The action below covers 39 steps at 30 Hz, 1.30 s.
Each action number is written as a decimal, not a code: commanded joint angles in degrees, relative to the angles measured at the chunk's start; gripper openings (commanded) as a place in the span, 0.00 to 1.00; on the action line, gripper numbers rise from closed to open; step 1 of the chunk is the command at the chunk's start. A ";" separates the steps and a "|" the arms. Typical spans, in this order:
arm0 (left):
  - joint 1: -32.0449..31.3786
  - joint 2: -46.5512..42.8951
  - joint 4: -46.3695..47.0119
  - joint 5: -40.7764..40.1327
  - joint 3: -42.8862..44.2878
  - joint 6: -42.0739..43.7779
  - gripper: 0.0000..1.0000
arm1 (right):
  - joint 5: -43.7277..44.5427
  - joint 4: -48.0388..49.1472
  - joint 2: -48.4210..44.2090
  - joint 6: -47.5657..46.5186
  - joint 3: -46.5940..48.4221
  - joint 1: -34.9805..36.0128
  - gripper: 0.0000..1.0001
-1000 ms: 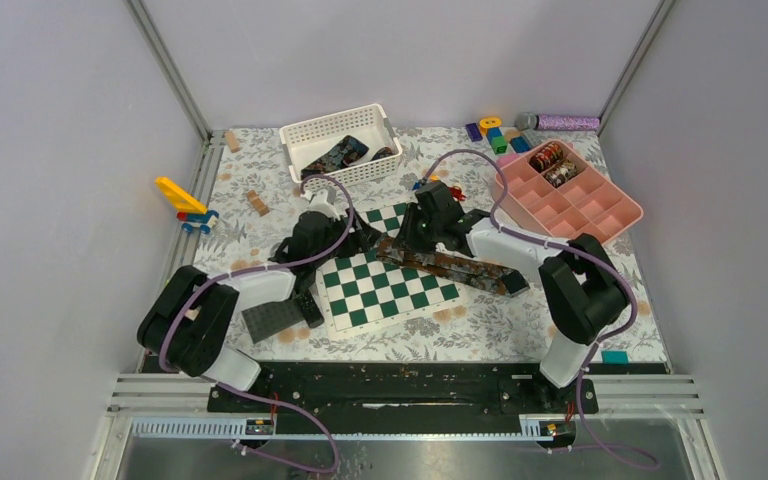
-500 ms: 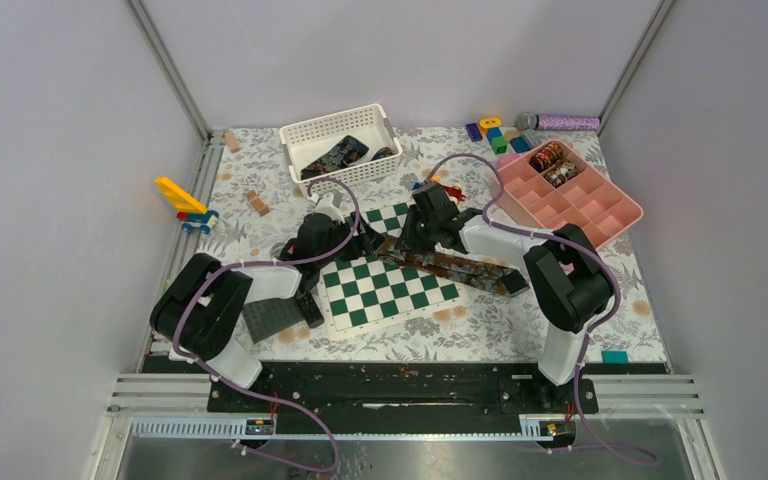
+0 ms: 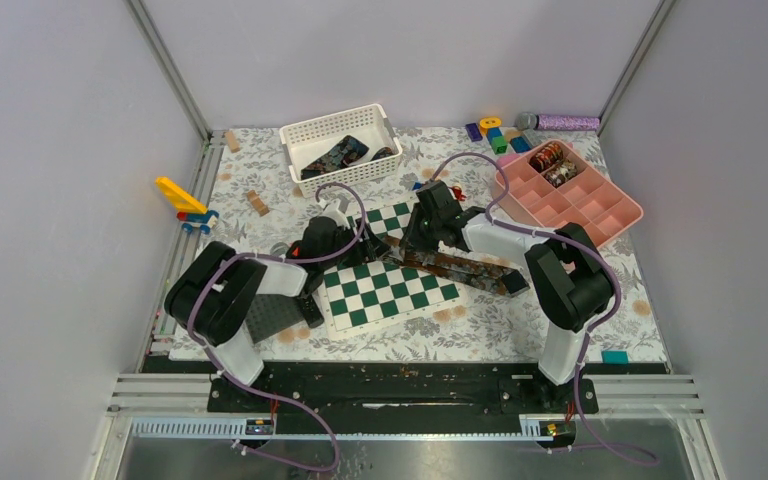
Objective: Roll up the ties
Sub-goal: Roll the tie at the center of the board.
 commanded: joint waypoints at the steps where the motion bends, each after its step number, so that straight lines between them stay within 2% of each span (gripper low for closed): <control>1: 0.35 0.60 3.91 1.46 2.06 -0.04 0.66 | 0.54 -0.51 0.36 0.43 -0.30 -0.23 0.28; 18: 0.16 3.84 4.18 3.76 3.83 -0.36 0.65 | 0.81 -3.25 1.89 0.34 -0.14 -0.22 0.27; 39: -1.13 7.93 6.12 6.08 5.39 -1.48 0.58 | 0.68 -3.21 1.26 0.07 -0.56 -0.23 0.27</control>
